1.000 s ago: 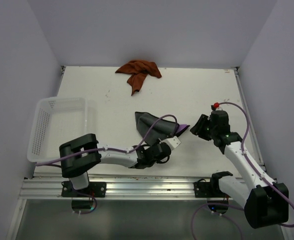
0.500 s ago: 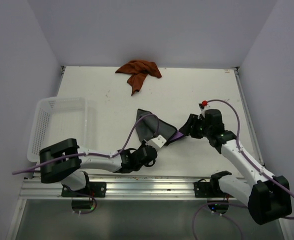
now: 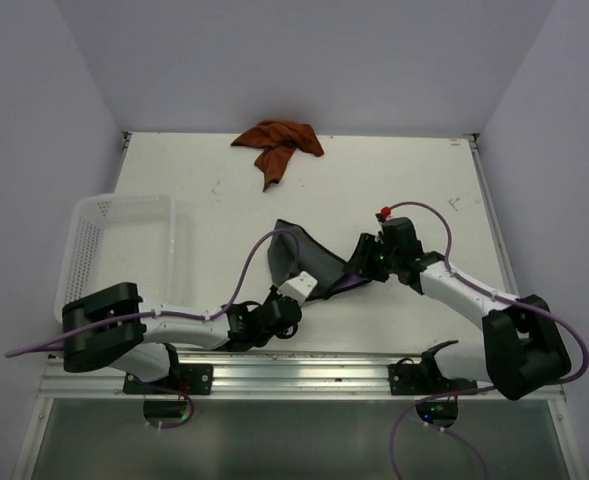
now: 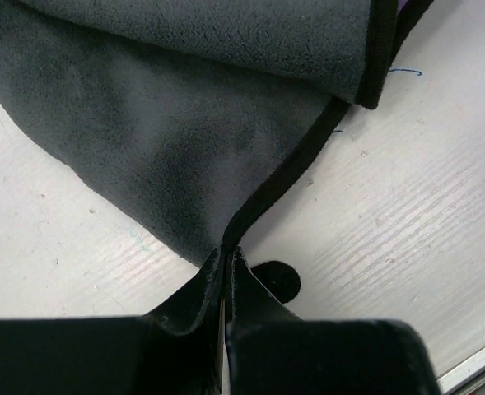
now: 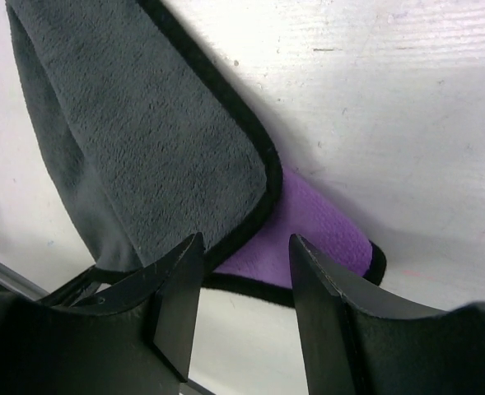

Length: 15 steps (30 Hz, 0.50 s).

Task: Roll the towels
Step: Flatten the towel

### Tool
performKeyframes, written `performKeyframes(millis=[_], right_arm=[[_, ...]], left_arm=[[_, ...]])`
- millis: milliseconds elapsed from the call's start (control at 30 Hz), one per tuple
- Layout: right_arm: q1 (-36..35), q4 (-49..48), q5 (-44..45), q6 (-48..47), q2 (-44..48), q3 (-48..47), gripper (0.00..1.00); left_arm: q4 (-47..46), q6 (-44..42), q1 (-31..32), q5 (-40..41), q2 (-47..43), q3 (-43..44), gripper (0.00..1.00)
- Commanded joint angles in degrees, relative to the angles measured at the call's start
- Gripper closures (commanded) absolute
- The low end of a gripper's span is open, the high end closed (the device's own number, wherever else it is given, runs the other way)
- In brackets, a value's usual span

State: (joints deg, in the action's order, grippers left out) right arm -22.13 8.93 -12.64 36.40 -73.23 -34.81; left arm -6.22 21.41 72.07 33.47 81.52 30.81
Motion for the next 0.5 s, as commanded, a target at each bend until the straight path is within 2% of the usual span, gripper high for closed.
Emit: performKeyframes(millis=[0, 167, 267, 367, 467], right_arm=[[-0.4, -6.1, -1.0, 2.6, -2.9, -1.1, 0.5], [-1.5, -8.4, -1.3, 3.9, -8.5, -2.4, 0.5], [-1.8, -8.6, -1.5, 4.4, -10.3, -2.8, 0.54], [-1.8, -10.0, -1.1, 4.9, -11.0, -2.9, 0.71], [-1.8, -9.1, 1.2, 4.0, -10.4, -4.6, 0.96]], left_arm=[[-2.1, 2.1, 0.1, 1.5, -1.8, -1.1, 1.0], [-2.5, 2.6, 0.2, 1.2, -2.3, -1.9, 1.0], [-2.7, 2.7, 0.1, 1.2, -3.5, -2.7, 1.0], [-2.5, 2.8, 0.2, 1.5, -4.4, -3.4, 1.0], [-1.9, 3.2, 0.1, 2.0, -5.3, -3.8, 1.0]])
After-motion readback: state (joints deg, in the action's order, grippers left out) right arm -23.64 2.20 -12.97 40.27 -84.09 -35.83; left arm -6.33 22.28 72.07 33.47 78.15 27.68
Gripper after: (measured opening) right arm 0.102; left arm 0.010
